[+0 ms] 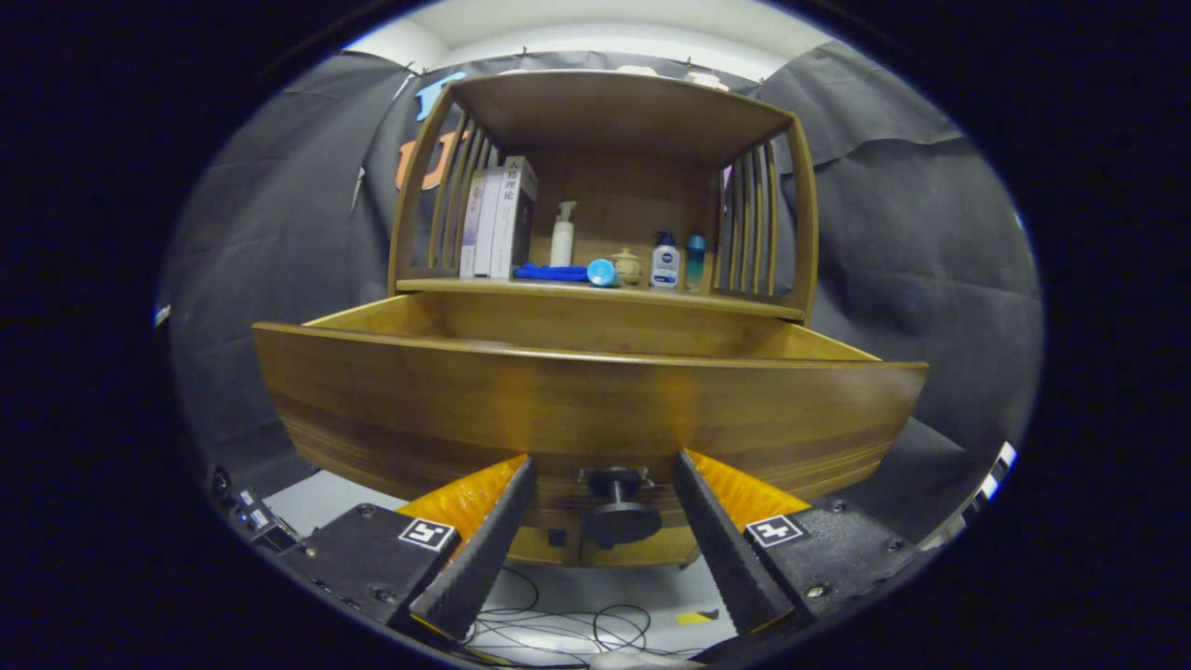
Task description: Pull open the drawer, take out the items inside it, and place them on the countertop above the cabinet.
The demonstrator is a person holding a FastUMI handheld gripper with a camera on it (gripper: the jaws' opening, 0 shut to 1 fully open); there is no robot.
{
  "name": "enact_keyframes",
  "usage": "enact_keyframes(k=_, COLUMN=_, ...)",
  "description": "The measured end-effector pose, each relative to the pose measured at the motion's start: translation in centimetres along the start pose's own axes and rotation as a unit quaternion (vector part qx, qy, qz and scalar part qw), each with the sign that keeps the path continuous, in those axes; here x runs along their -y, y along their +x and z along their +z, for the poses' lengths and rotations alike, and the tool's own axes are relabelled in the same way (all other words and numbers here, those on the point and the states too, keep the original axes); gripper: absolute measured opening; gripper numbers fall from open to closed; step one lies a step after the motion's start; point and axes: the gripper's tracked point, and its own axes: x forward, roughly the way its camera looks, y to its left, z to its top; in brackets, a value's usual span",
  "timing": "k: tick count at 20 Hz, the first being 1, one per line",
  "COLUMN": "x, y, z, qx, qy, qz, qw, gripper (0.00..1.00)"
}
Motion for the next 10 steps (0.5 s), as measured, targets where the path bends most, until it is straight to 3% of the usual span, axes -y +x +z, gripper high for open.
enact_keyframes(k=10, x=-0.5, y=2.4, z=1.0, qx=-0.007, qy=0.008, qz=0.003, qw=1.000, gripper=0.99)
